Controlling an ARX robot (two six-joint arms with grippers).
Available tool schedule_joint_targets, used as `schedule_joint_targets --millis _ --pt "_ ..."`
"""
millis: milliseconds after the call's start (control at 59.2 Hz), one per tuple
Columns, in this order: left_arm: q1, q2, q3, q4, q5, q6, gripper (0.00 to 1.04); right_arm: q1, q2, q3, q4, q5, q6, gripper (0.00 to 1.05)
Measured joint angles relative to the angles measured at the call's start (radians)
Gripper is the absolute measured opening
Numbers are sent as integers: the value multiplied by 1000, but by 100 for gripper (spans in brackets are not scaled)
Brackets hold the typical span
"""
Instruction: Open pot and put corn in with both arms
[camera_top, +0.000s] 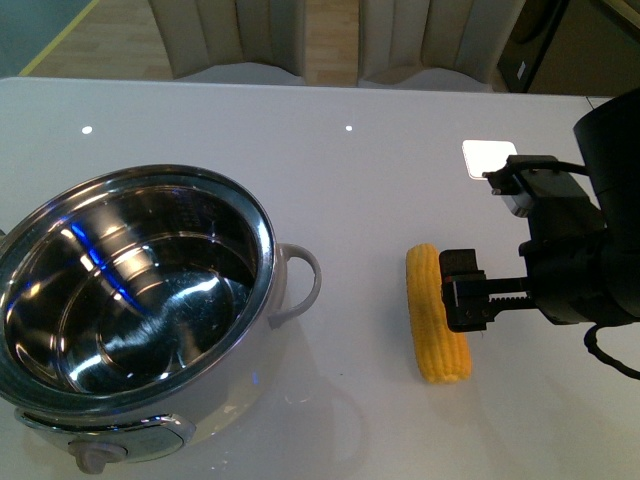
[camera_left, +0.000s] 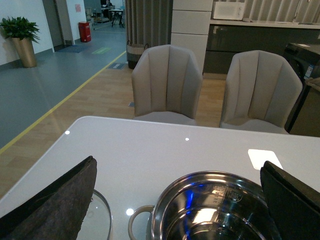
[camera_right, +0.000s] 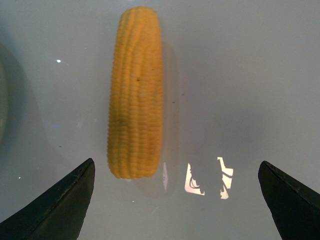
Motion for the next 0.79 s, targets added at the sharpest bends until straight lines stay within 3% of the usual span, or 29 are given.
schedule_joint_targets --millis 591,793 --pt "0 0 0 0 0 0 98 60 211 174 -86 3 -52 96" --pt "0 0 0 0 0 0 98 66 241 200 -108 -10 -66 66"
